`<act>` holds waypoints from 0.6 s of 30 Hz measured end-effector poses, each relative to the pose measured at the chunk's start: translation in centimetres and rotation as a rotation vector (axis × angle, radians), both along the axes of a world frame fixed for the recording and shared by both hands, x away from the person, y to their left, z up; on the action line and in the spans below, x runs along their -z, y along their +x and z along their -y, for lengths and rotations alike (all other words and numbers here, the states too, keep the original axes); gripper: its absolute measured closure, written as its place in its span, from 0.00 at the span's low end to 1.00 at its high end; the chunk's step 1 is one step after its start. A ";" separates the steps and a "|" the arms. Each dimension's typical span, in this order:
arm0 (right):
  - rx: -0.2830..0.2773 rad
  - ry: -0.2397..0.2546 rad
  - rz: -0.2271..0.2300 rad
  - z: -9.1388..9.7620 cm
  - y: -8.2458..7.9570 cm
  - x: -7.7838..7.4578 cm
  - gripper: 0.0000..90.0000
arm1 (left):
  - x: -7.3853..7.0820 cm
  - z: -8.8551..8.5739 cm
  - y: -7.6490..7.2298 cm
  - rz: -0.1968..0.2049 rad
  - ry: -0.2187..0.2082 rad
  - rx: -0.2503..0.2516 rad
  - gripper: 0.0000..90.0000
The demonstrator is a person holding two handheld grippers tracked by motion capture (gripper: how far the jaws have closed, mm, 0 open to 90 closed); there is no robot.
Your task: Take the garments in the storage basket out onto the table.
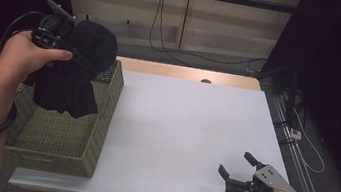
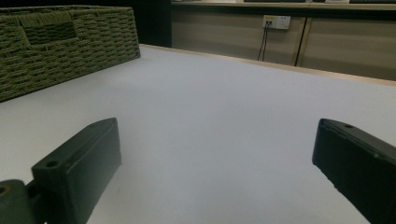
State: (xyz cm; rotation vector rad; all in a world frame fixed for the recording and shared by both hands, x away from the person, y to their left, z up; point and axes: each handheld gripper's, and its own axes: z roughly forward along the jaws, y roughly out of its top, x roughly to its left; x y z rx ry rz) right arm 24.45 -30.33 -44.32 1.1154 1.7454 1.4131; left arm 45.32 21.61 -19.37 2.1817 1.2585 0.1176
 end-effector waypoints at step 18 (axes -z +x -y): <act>-0.004 -0.007 0.006 -0.1 0.0 0.0 0.00 | -0.4 8.0 -1.7 0.039 -0.052 0.199 0.61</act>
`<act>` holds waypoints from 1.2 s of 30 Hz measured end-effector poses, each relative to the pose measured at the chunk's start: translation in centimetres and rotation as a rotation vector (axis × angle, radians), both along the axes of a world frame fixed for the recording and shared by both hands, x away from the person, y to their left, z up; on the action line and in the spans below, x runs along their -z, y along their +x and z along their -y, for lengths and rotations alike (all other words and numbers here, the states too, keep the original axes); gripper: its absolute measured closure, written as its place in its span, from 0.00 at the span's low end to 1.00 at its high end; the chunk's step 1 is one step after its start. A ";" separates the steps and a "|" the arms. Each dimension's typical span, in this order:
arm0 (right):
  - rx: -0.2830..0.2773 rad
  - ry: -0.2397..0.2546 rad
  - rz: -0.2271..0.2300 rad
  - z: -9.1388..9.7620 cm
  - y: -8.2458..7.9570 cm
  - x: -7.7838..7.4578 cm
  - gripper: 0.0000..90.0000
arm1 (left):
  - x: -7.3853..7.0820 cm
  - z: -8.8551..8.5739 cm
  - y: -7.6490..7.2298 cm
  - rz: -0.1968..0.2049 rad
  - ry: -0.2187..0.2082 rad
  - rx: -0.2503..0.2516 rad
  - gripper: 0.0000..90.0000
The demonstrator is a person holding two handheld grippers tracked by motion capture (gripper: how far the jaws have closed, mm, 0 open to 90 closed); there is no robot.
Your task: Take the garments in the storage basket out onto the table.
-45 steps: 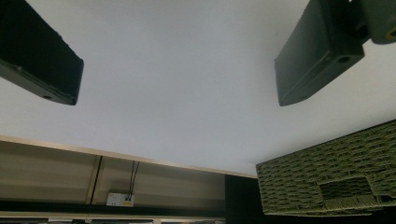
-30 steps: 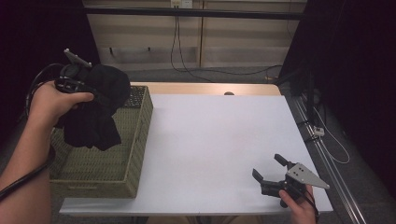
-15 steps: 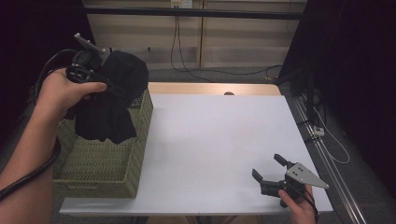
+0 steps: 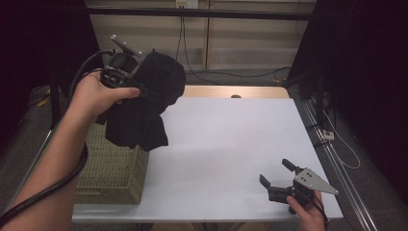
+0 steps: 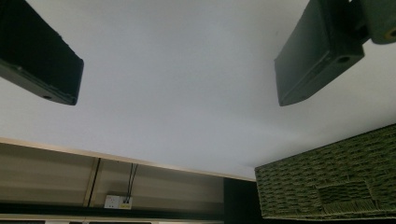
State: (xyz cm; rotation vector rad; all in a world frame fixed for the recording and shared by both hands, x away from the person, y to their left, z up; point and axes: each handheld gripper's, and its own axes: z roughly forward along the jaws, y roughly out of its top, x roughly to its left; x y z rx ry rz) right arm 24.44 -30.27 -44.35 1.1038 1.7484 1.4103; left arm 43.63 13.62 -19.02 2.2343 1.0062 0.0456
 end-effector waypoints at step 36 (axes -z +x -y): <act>0.000 0.001 0.002 0.1 0.0 -0.1 0.01 | 11.4 9.2 -1.3 0.011 0.006 0.117 0.59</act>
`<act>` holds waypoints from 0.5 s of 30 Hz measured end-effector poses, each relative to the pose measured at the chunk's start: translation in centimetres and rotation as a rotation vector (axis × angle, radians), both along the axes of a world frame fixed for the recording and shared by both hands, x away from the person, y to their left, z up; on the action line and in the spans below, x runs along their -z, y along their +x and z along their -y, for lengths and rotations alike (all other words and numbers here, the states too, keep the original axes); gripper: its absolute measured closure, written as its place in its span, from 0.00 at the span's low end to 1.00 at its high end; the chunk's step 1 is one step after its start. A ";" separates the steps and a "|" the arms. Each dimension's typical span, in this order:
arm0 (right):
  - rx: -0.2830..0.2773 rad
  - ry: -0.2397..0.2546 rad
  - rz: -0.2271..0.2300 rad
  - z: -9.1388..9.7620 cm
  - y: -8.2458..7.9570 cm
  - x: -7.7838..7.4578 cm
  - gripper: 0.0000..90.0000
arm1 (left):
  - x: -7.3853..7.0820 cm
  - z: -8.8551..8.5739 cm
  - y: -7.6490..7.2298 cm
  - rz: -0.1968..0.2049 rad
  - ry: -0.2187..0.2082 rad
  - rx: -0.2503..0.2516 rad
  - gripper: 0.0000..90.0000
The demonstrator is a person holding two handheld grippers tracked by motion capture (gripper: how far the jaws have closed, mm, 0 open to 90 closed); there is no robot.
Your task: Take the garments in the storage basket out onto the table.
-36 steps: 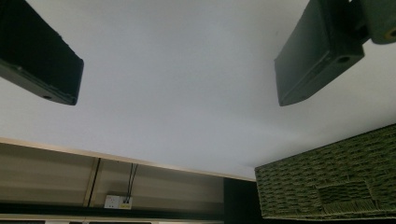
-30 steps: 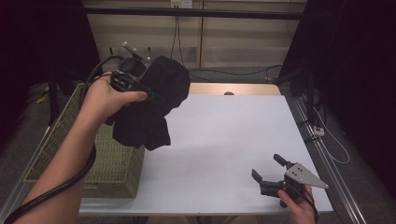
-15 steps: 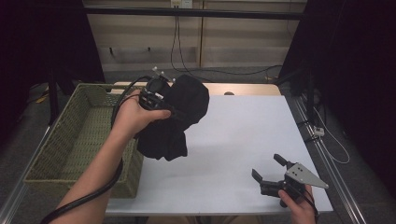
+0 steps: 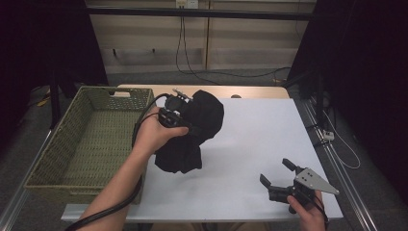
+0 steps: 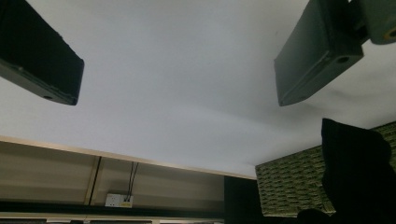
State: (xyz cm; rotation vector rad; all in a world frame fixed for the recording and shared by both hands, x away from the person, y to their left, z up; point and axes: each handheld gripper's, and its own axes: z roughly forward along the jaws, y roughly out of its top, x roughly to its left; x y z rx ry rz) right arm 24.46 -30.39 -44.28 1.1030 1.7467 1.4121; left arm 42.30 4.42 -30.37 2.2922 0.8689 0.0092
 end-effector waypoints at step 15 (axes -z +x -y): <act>-0.001 0.004 -0.006 0.0 0.0 0.0 0.01 | 3.7 1.8 -0.3 0.013 -0.035 0.013 0.55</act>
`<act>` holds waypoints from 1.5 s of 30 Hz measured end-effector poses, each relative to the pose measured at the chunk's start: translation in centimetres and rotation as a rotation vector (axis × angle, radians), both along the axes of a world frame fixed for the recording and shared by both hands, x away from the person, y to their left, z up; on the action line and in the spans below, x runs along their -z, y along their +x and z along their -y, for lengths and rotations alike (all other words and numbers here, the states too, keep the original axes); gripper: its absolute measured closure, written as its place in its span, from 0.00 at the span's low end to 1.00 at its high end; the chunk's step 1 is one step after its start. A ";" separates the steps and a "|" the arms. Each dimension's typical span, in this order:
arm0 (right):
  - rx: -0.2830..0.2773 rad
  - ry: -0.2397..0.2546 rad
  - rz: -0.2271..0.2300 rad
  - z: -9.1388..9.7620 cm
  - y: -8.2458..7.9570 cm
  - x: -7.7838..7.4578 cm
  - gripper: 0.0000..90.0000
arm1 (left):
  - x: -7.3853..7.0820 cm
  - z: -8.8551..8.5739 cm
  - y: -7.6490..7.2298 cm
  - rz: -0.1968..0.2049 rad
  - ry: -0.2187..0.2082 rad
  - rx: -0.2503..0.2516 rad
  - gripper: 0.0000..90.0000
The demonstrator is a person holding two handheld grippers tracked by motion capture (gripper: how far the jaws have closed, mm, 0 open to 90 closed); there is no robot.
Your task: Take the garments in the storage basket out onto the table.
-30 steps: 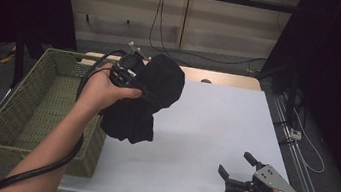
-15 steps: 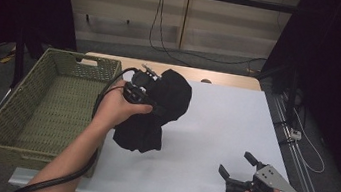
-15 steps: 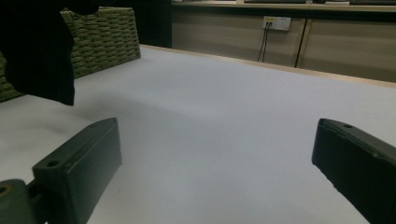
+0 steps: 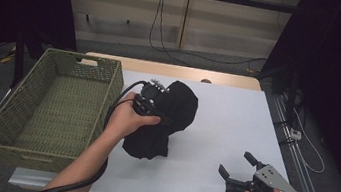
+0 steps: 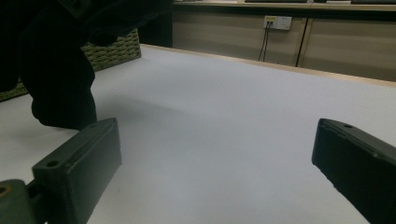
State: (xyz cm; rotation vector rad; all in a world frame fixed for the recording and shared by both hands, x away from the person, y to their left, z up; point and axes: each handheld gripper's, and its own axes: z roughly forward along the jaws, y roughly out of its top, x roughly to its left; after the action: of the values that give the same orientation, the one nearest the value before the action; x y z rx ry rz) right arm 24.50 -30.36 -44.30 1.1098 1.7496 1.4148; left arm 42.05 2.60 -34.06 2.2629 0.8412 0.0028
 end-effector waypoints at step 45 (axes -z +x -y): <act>-0.010 -0.059 -0.046 -1.0 1.4 -0.1 0.00 | 3.9 -4.1 -1.3 0.169 0.000 -0.116 0.08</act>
State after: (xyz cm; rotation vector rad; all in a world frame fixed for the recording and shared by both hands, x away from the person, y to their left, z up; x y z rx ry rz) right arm 25.87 -29.34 -44.19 1.1121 1.8201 1.3448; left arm 40.72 6.72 -37.95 2.1757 0.8795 0.2435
